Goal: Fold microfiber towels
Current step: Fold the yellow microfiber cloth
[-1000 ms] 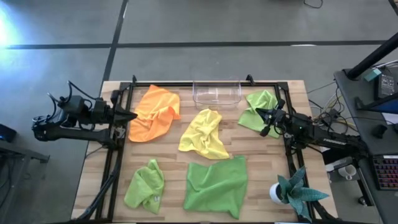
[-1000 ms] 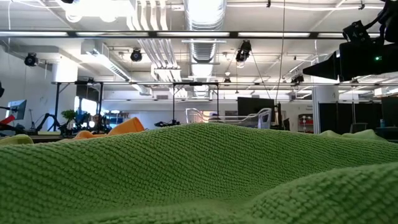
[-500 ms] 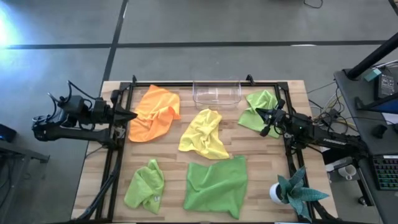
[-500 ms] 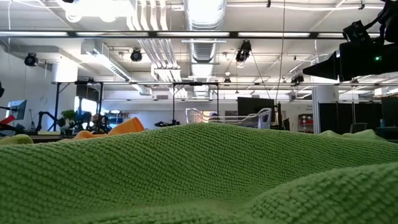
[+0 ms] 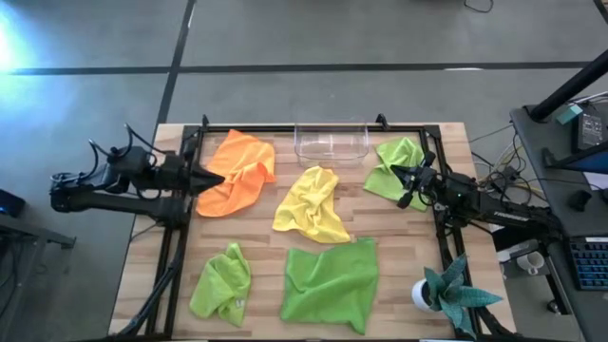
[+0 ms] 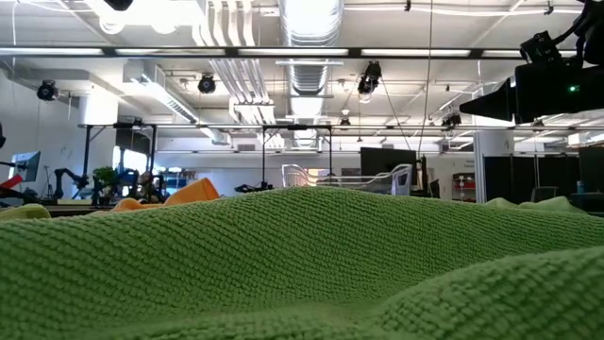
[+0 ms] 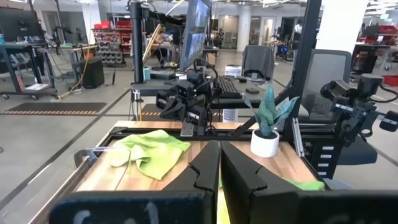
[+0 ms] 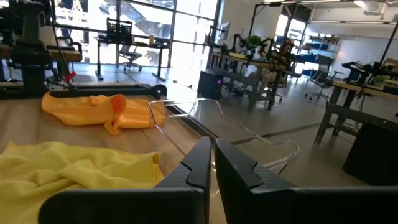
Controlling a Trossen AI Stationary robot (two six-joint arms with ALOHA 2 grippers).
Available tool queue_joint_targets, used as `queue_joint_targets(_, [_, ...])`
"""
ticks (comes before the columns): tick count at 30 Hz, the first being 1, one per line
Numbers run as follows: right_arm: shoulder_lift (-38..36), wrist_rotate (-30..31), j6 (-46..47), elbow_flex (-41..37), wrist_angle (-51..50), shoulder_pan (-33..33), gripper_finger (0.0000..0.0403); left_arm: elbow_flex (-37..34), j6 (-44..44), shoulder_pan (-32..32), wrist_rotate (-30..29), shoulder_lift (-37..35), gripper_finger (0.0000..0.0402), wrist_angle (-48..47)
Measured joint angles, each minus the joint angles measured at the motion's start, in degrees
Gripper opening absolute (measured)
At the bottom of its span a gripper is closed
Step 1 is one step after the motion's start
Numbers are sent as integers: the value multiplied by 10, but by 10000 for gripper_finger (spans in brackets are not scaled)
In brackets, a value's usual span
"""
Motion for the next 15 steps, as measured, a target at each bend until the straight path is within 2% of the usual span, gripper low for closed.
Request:
queue_joint_targets(5, [0, 0, 0, 0, 0, 0, 18, 0, 0, 0, 0, 21, 29, 14])
queue_joint_targets(15, [0, 0, 0, 0, 0, 0, 18, 0, 0, 0, -2, 99, 136, 92])
